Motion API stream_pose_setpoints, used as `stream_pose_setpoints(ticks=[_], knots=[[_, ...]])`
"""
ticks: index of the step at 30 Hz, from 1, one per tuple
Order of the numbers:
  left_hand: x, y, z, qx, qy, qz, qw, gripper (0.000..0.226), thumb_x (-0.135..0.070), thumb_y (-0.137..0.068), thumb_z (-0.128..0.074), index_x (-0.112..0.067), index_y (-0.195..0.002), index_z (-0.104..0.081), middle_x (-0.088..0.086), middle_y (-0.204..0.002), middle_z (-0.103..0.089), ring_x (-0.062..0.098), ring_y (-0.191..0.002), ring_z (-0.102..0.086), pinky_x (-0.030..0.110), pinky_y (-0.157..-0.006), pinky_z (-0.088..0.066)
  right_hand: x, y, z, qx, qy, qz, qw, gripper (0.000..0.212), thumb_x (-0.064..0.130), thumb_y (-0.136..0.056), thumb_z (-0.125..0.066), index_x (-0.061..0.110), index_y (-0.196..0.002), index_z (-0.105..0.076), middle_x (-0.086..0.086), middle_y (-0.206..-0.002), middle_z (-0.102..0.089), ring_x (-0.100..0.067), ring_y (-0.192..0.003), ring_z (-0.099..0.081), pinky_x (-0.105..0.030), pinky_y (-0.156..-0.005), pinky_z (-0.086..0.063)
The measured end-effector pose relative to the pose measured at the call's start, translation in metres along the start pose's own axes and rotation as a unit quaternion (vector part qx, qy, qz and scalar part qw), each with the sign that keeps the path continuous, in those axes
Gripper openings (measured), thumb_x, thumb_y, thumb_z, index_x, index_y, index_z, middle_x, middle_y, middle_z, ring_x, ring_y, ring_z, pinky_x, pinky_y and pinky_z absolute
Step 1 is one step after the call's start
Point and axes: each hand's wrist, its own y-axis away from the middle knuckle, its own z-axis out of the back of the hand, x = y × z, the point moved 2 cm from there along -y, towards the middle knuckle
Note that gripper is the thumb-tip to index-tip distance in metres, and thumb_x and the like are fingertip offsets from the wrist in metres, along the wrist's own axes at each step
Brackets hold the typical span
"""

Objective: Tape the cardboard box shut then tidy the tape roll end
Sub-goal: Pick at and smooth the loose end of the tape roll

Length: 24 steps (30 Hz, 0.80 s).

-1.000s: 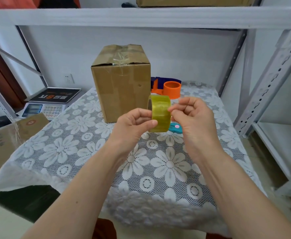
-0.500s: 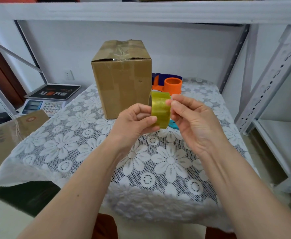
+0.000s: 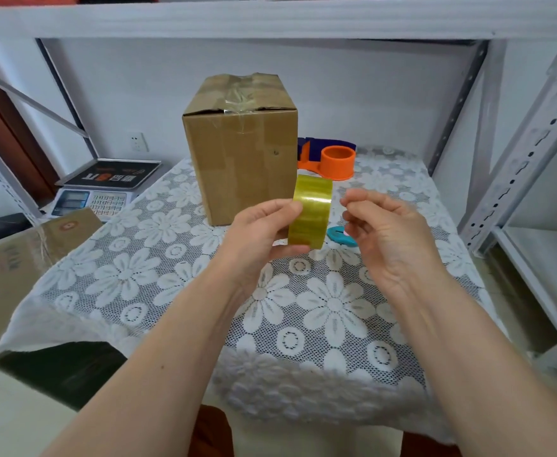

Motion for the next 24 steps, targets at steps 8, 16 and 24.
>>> stream_pose_setpoints(ticks=[8,16,24], knots=[[0.004,0.001,-0.007,0.079,0.039,0.007,0.996,0.021,-0.017,-0.095,-0.053,-0.005,-0.108,-0.065,0.012,-0.102,-0.067,0.022,-0.093,-0.065,0.03,-0.07,-0.058,-0.007,0.0,-0.003,-0.007,0.053,-0.027,0.998,0.033,0.041,-0.091,-0.055,0.013,-0.083,-0.071,-0.002,-0.08,-0.073,-0.016,-0.079,-0.068,-0.032,-0.078,-0.054],[0.005,0.0,-0.012,0.097,0.047,0.008,0.994,0.018,-0.009,-0.093,-0.051,-0.004,-0.096,-0.068,0.002,-0.089,-0.065,0.013,-0.082,-0.057,0.026,-0.063,-0.047,-0.013,0.006,-0.015,0.105,-0.009,-0.073,0.992,0.039,0.031,-0.098,-0.045,0.001,-0.109,-0.065,-0.012,-0.106,-0.072,-0.022,-0.101,-0.069,-0.044,-0.097,-0.05],[0.004,0.0,-0.012,0.093,0.039,-0.006,0.995,0.028,-0.001,-0.09,-0.046,0.004,-0.108,-0.067,0.006,-0.095,-0.062,0.014,-0.085,-0.049,0.028,-0.065,-0.04,-0.016,0.003,-0.018,0.134,-0.06,-0.066,0.987,0.043,0.031,-0.098,-0.043,-0.004,-0.112,-0.061,-0.017,-0.108,-0.071,-0.024,-0.104,-0.067,-0.045,-0.097,-0.05]])
